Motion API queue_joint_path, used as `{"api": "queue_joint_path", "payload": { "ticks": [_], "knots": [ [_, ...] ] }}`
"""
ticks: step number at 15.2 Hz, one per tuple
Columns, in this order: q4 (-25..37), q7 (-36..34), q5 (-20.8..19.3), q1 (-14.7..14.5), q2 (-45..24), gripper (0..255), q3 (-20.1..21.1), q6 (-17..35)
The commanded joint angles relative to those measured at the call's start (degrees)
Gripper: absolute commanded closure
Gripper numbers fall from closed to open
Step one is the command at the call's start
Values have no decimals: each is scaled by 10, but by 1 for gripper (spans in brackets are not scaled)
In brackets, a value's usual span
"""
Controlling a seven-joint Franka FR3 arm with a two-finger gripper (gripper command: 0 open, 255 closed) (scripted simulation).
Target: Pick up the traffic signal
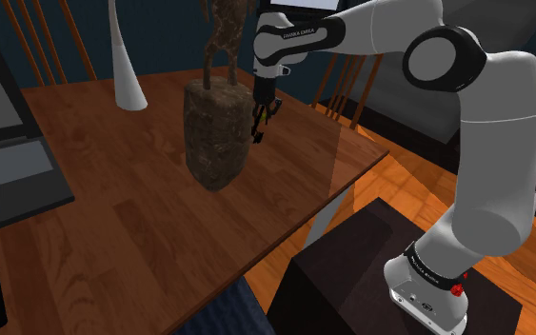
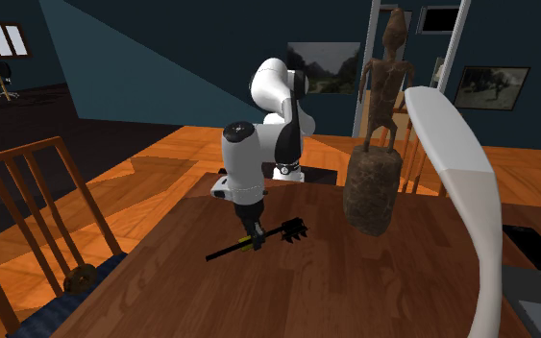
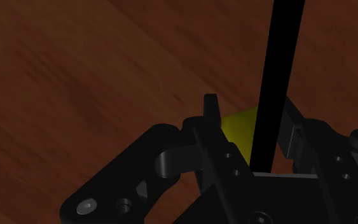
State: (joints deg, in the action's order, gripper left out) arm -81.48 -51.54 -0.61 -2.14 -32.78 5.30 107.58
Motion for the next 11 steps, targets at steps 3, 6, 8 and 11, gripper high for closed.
{"api": "queue_joint_path", "payload": {
  "ticks": [3,6,8,11],
  "knots": [
    [3,0,0,0,3,255,0,-6],
    [16,0,1,0,9,255,1,-26],
    [26,0,1,0,13,255,1,-39],
    [42,-1,1,0,17,255,1,-60]
  ]
}}
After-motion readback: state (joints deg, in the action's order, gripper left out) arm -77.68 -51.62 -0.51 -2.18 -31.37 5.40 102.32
